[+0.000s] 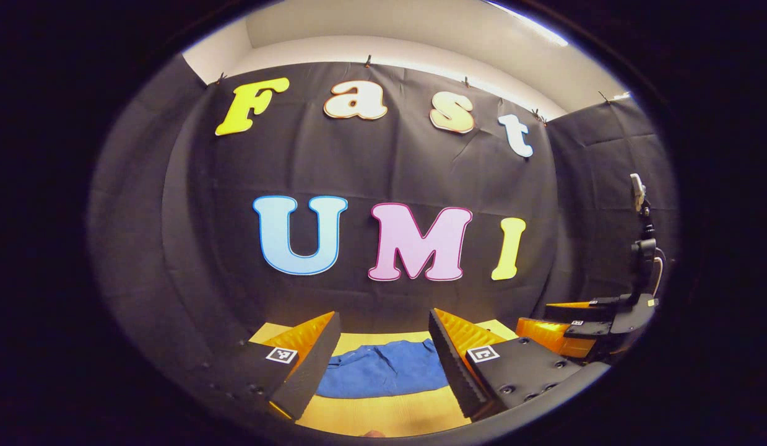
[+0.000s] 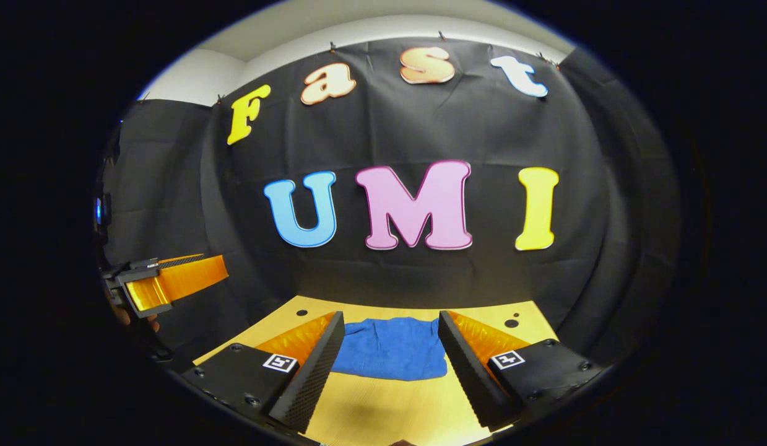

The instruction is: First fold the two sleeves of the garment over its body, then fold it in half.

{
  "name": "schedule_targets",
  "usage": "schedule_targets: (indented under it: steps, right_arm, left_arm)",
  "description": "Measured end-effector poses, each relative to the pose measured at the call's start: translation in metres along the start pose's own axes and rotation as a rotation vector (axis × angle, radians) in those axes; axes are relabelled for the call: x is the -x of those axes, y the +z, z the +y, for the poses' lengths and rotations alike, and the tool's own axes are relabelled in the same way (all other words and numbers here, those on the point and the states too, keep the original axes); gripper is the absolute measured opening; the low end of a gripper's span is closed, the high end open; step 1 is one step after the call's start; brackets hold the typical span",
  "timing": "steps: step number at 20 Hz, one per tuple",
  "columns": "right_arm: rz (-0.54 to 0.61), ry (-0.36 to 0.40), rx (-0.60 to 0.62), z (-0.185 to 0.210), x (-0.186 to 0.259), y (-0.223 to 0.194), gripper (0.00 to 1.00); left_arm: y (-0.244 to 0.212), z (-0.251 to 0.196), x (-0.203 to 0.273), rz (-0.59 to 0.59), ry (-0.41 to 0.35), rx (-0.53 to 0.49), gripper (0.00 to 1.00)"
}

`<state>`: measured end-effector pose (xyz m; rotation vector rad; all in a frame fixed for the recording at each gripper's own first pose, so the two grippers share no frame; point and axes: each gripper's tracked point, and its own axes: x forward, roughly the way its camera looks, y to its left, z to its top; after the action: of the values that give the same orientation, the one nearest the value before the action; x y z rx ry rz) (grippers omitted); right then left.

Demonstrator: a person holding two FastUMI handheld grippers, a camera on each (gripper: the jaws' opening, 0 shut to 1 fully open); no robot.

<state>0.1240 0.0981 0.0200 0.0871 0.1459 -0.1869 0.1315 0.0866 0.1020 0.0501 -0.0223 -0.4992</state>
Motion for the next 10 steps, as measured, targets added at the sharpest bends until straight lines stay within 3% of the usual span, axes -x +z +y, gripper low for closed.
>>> schedule_targets:
  steps: [1, 2, 3, 8, 10]
  right_arm:
    - [-0.014, -0.018, 0.014, 0.0, 0.016, 0.004, 0.96]
    - [-0.028, -0.032, 0.027, 0.002, 0.03, 0.006, 0.96]
    - [-0.041, -0.042, 0.037, 0.004, 0.043, 0.011, 0.96]
    - [-0.113, -0.069, 0.054, 0.019, 0.1, 0.014, 0.97]
    - [-0.154, -0.064, 0.06, 0.025, 0.117, 0.015, 0.97]
  left_arm:
    - [0.0, 0.0, 0.009, -0.009, 0.019, -0.016, 0.84]
    - [-0.003, -0.001, 0.019, -0.004, 0.032, -0.02, 0.8]
    - [-0.009, -0.003, 0.031, 0.007, 0.037, -0.004, 0.84]
    - [-0.035, -0.009, 0.073, 0.034, 0.032, 0.119, 0.8]
    - [-0.027, -0.008, 0.091, -0.018, 0.043, 0.116, 0.82]
